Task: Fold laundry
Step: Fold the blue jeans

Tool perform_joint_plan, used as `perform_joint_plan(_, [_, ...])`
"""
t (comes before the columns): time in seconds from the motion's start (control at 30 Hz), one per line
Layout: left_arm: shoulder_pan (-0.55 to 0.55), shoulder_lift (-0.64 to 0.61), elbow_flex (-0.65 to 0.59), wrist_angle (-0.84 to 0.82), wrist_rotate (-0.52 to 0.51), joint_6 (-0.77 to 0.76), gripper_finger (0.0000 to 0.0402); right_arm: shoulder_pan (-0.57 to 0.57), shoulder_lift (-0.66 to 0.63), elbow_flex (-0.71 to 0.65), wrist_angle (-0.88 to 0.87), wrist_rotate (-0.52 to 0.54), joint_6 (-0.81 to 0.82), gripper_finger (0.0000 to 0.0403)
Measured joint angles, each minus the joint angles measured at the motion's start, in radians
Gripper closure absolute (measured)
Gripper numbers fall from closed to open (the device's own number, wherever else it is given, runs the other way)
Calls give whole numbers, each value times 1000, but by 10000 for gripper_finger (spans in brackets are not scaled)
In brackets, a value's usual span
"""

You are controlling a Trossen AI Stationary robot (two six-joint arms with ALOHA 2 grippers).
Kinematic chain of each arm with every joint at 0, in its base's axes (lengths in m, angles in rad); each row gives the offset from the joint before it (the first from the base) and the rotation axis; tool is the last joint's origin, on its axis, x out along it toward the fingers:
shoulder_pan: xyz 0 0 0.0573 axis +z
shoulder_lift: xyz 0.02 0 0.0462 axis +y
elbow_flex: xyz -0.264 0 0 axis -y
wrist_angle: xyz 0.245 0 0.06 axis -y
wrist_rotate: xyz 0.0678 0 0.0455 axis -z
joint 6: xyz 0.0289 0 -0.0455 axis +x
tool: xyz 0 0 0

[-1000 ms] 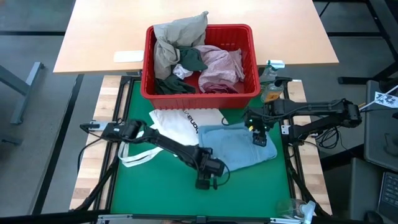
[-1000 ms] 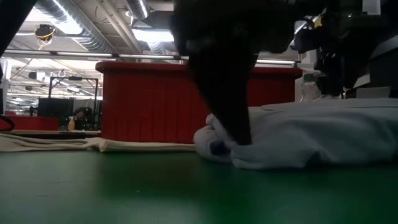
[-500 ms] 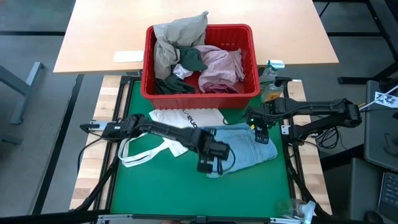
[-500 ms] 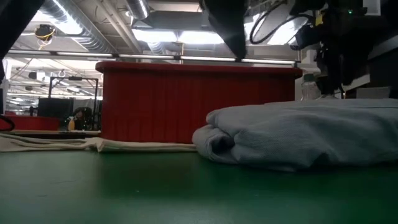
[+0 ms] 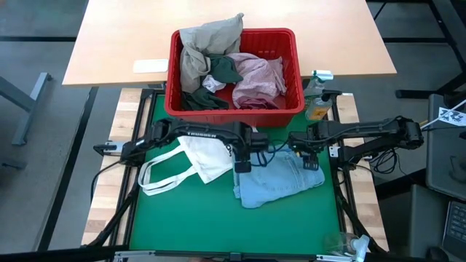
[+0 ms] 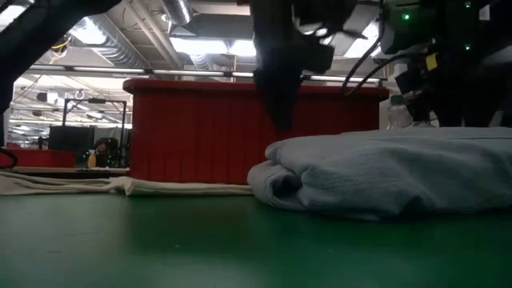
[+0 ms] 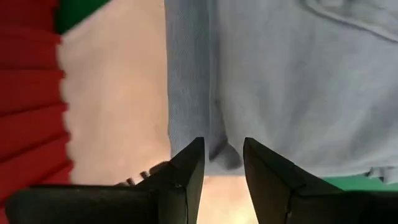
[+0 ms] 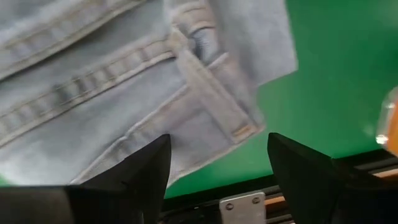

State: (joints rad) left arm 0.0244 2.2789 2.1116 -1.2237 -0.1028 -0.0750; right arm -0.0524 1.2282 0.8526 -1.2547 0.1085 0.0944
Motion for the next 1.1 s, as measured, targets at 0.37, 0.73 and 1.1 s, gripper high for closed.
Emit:
perform_joint_plan(0.37, [27, -1, -131, 84, 122, 7, 295, 0, 0, -1, 64, 32, -55, 139])
perform_joint_plan(0.73, [27, -2, -160, 118, 122, 8, 295, 0, 0, -1, 85, 28, -75, 139])
perform_joint_plan(1.1, [6, -2, -160, 120, 76, 9, 300, 0, 0, -1, 107, -15, -74, 288])
